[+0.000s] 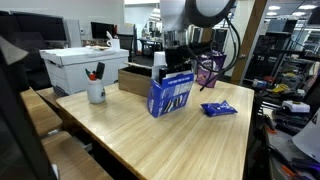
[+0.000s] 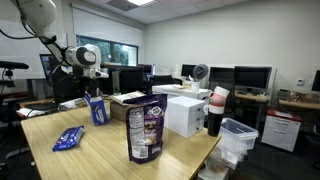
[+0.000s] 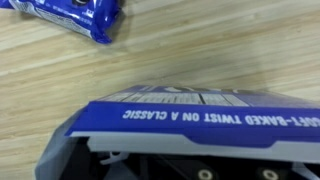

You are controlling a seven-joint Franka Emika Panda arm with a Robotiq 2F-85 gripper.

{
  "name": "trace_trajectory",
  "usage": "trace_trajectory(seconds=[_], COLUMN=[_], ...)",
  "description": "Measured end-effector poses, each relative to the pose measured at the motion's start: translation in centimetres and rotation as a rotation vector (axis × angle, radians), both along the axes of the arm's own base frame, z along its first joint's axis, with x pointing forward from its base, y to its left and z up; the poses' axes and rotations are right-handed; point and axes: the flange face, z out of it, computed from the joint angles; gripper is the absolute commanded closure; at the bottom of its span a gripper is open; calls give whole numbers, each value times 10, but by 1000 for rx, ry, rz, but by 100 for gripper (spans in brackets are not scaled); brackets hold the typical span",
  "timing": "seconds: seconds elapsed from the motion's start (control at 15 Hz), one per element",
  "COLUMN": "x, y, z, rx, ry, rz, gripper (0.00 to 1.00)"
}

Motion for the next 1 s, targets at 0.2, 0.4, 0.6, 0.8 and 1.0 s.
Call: trace_trajectory(seconds=[0.2,0.4,0.6,0.8,1.0], x=[-2,-1,0,2,3], y=[1,-1,-5,-10,-15], z=[-2,-2,-2,-2,-2], rx=[-9,-13,-21,-57,-81], ry=[-2,-4,-8,-24,-36], rz=[-9,-22,-36,-53,-73], gripper=[0,0,0,0,0])
